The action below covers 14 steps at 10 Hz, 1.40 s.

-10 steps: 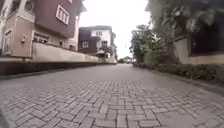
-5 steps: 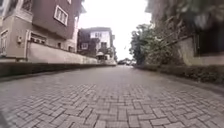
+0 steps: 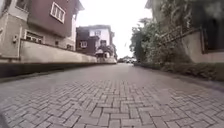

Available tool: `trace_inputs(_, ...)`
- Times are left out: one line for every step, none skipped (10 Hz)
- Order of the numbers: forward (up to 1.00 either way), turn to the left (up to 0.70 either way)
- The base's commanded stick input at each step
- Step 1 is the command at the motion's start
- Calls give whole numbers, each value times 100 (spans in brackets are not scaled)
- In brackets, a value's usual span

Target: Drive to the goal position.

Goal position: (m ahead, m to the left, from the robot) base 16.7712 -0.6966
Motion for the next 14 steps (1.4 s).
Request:
trace_inputs(70,0)
trace_inputs(70,0)
trace_inputs(70,0)
trace_inputs(70,0)
trace_inputs(70,0)
trace_inputs(70,0)
trace_inputs(70,0)
trace_inputs(70,0)
trace_inputs(70,0)
trace_inputs(70,0)
trace_inputs(70,0)
trace_inputs(70,0)
trace_inputs(70,0)
trace_inputs(70,0)
